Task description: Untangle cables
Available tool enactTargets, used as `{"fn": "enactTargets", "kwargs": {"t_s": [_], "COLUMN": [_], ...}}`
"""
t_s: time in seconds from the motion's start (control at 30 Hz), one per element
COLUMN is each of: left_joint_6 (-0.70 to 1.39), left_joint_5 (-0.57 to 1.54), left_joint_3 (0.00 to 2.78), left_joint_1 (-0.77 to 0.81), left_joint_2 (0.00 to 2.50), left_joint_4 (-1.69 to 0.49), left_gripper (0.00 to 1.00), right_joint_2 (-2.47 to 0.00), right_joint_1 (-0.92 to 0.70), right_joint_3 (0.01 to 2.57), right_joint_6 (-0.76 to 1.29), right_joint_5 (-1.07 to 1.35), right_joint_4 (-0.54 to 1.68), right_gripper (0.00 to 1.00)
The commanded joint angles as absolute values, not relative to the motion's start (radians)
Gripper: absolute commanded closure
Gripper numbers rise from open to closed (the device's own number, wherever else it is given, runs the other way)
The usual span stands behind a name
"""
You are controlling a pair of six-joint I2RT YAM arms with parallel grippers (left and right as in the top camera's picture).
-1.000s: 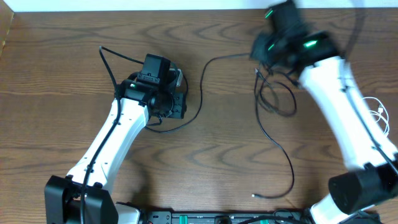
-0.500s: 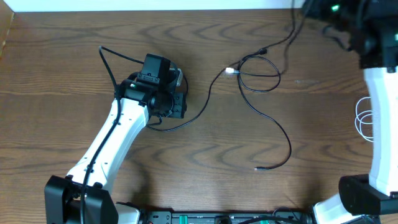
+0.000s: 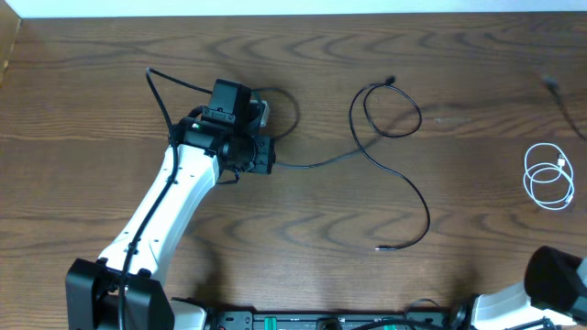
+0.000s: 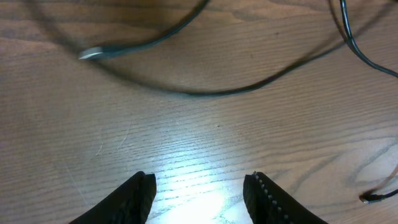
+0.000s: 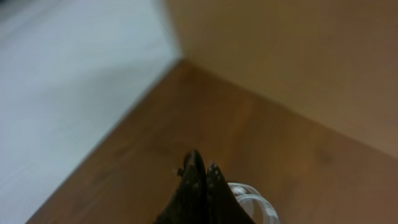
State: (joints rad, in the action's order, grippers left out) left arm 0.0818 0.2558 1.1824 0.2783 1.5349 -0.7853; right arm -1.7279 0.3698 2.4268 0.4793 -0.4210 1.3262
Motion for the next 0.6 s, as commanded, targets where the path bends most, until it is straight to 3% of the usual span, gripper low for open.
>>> {"fn": "enactTargets", "kwargs": {"t_s": [0.0,0.2,0.57], "left_joint_6": [0.091,0.091,0.091], "left_joint_5": [0.246,0.246,0.246], "left_joint_3": [1.178,1.178,1.178], "left_joint_1": [0.275,0.275,0.275], "left_joint_2": [1.515,1.515,1.515], "left_joint_4": [-0.788,-0.786,-0.785], "left_gripper": [0.49,0.49,0.49], "right_joint_2": [-1.738,-1.797,-1.980], "right_joint_1": [0.492,0.555,0.437], "right_joint_3": [2.438,2.436,2.431], "right_joint_6": [0.610,0.479,0.177], "right_joint_5": [-0.474,-0.200,0.093], "right_joint_4": [1.367,1.422,1.534], "right_gripper": [0.99,0.99,0.99]}}
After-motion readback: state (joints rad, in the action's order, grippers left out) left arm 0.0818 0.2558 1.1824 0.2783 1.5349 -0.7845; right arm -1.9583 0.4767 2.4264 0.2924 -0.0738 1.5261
